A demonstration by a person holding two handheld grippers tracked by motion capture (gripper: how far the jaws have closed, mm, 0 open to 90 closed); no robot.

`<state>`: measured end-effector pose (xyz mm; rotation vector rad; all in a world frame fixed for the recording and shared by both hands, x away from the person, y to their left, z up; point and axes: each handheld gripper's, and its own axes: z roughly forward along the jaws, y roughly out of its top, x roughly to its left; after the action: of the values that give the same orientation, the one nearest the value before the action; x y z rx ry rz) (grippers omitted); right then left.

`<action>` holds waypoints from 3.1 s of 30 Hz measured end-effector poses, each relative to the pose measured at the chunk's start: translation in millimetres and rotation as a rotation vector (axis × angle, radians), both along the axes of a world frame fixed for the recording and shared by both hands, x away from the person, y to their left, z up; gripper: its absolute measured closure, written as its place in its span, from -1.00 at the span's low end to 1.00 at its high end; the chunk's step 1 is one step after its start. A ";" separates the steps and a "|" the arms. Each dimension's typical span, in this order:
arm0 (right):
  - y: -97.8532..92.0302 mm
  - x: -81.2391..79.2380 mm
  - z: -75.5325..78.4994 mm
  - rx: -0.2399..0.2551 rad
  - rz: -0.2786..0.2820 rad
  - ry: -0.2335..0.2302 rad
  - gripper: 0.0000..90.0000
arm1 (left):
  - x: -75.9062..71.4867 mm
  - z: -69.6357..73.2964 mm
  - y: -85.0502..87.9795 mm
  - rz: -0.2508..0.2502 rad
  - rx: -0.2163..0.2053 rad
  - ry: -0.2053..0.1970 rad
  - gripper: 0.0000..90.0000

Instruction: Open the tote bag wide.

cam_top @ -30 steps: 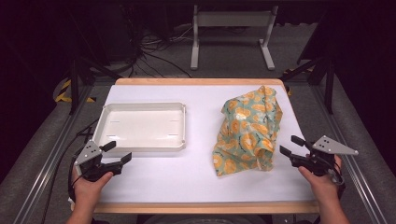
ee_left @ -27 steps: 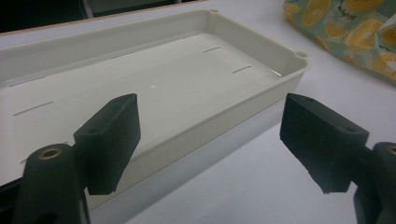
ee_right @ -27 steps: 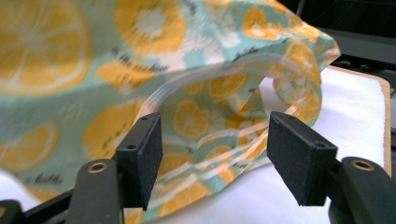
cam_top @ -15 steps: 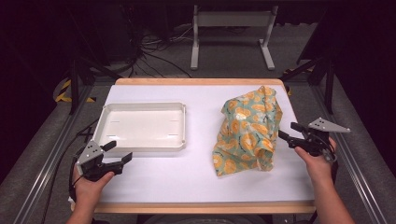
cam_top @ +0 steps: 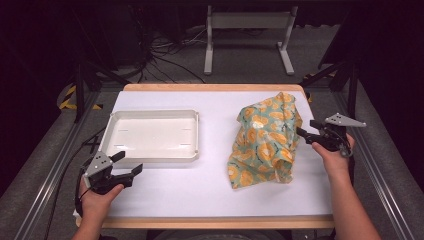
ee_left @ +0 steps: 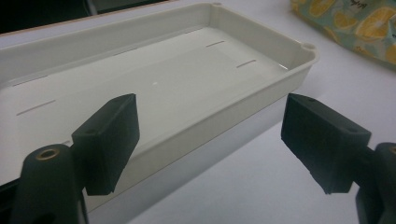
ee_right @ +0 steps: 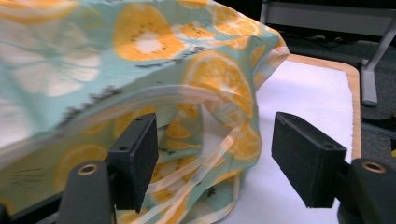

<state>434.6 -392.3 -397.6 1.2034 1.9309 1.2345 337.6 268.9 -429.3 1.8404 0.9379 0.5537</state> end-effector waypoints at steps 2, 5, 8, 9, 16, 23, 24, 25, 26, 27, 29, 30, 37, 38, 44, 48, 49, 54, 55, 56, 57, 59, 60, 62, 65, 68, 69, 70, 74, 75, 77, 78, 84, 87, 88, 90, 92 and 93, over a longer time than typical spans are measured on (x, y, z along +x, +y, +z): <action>0.0 7.8 -3.5 -0.007 0.003 0.022 -0.25 | 0.1 -0.1 -0.3 -0.002 0.001 -0.001 -0.56; 0.2 17.0 -6.4 -0.014 0.006 0.031 -0.18 | -0.3 0.0 0.0 -0.009 0.001 -0.015 -0.54; 0.7 26.1 -9.7 -0.019 0.001 0.045 -0.13 | -1.4 0.4 0.1 -0.024 -0.015 -0.035 -0.50; 0.5 28.4 -10.8 -0.028 -0.004 0.042 -0.09 | -2.2 1.0 -0.2 -0.031 -0.021 -0.045 -0.50; -0.8 38.0 -14.4 -0.013 -0.008 0.006 0.26 | -2.9 1.6 -4.3 -0.055 0.032 -0.069 -0.30; 2.7 42.1 -9.5 -0.049 0.004 -0.005 0.64 | -3.8 1.9 -6.1 -0.085 -0.036 -0.052 -0.22; 2.8 42.7 -9.2 -0.053 0.010 -0.004 0.71 | -3.7 1.9 -6.6 -0.088 -0.035 -0.048 -0.22; 3.1 43.0 -8.9 -0.055 0.012 0.005 0.79 | -3.5 1.7 -6.9 -0.085 -0.037 -0.039 -0.24; 3.1 43.0 -8.9 -0.055 0.012 0.005 0.79 | -3.5 1.7 -6.9 -0.085 -0.037 -0.039 -0.26; 2.8 42.9 -8.3 -0.074 0.013 0.016 0.93 | -2.5 1.2 -6.6 -0.095 -0.034 -0.046 -0.22; 1.7 41.6 -6.6 -0.067 0.019 0.022 0.97 | -2.3 0.8 -6.7 -0.102 -0.036 -0.042 -0.14; 1.0 40.3 -5.1 -0.062 0.019 0.020 0.98 | -2.0 0.3 -7.6 -0.106 -0.041 -0.038 -0.13; -3.7 29.0 10.0 -0.039 0.026 -0.021 1.00 | -2.9 0.1 -12.4 -0.128 -0.044 -0.048 -0.12; -4.3 26.9 13.2 -0.035 0.028 -0.031 1.00 | -3.1 0.6 -13.4 -0.127 -0.037 -0.055 -0.11; -5.6 13.5 36.9 -0.028 0.048 -0.097 1.00 | -2.5 3.6 -24.0 -0.157 -0.081 -0.030 -0.16; -3.0 2.7 54.0 -0.021 0.069 -0.146 1.00 | 0.3 11.5 -34.1 -0.169 -0.050 -0.040 -0.34; -3.0 2.7 54.0 -0.021 0.069 -0.146 1.00 | 0.5 13.8 -36.1 -0.170 -0.039 -0.044 -0.34; 1.1 -5.5 67.3 -0.006 0.097 -0.182 1.00 | 4.4 33.1 -49.5 -0.177 -0.013 -0.074 -0.44; 2.0 -6.8 69.4 -0.004 0.102 -0.187 1.00 | 5.4 36.3 -51.7 -0.169 -0.008 -0.075 -0.46; 2.6 -8.1 71.7 -0.006 0.105 -0.192 1.00 | 6.3 39.1 -53.5 -0.163 -0.004 -0.075 -0.48; 3.1 -9.4 73.6 -0.002 0.109 -0.199 1.00 | 7.1 41.2 -54.9 -0.158 -0.006 -0.072 -0.50; 3.6 -12.1 77.3 0.009 0.117 -0.209 1.00 | 9.4 43.9 -56.8 -0.149 -0.008 -0.065 -0.53; 3.9 -13.4 79.1 0.016 0.123 -0.211 1.00 | 10.3 44.6 -57.7 -0.145 -0.009 -0.056 -0.54; 4.9 -15.5 82.7 0.026 0.136 -0.217 1.00 | 14.9 45.7 -60.4 -0.147 -0.021 -0.034 -0.55; 8.2 -18.2 88.7 0.035 0.155 -0.227 1.00 | 16.4 46.9 -63.0 -0.154 -0.022 -0.034 -0.57; 11.2 -20.1 92.1 0.029 0.160 -0.238 1.00 | 17.4 48.9 -66.7 -0.164 -0.016 -0.039 -0.57; 13.1 -21.4 93.9 0.022 0.162 -0.248 1.00 | 17.9 50.1 -68.1 -0.168 -0.015 -0.043 -0.58; 14.7 -22.7 95.4 0.025 0.168 -0.253 1.00 | 18.0 51.3 -69.5 -0.170 -0.019 -0.045 -0.58; 21.0 -28.3 102.4 0.036 0.192 -0.288 1.00 | 19.4 55.4 -70.7 -0.166 -0.028 -0.064 -0.59; 21.0 -28.3 102.4 0.036 0.192 -0.288 1.00 | 19.4 55.4 -70.7 -0.166 -0.028 -0.064 -0.59; 23.7 -30.6 106.0 0.043 0.203 -0.291 1.00 | 20.2 55.4 -69.4 -0.160 -0.034 -0.064 -0.60; 24.4 -31.0 107.4 0.036 0.209 -0.296 1.00 | 20.5 55.3 -68.9 -0.157 -0.036 -0.063 -0.60; 35.6 -33.2 117.5 0.053 0.252 -0.293 1.00 | 22.3 56.9 -71.3 -0.162 -0.067 -0.068 -0.61; 44.5 -34.7 122.8 0.048 0.281 -0.298 1.00 | 22.6 60.5 -75.2 -0.174 -0.056 -0.081 -0.61; 44.5 -34.7 122.8 0.048 0.281 -0.298 1.00 | 22.6 60.5 -75.2 -0.174 -0.056 -0.081 -0.61; 51.4 -36.0 126.5 0.048 0.299 -0.302 1.00 | 23.0 62.7 -77.3 -0.178 -0.057 -0.087 -0.61; 56.6 -36.3 129.1 0.042 0.311 -0.305 1.00 | 23.7 65.5 -80.7 -0.185 -0.057 -0.094 -0.61; 56.6 -36.3 129.1 0.042 0.311 -0.305 1.00 | 23.7 65.5 -80.7 -0.185 -0.057 -0.094 -0.61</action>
<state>398.3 -335.6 -268.5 0.6975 1.9122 1.5243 361.3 188.2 -363.8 1.8117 0.7054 0.4895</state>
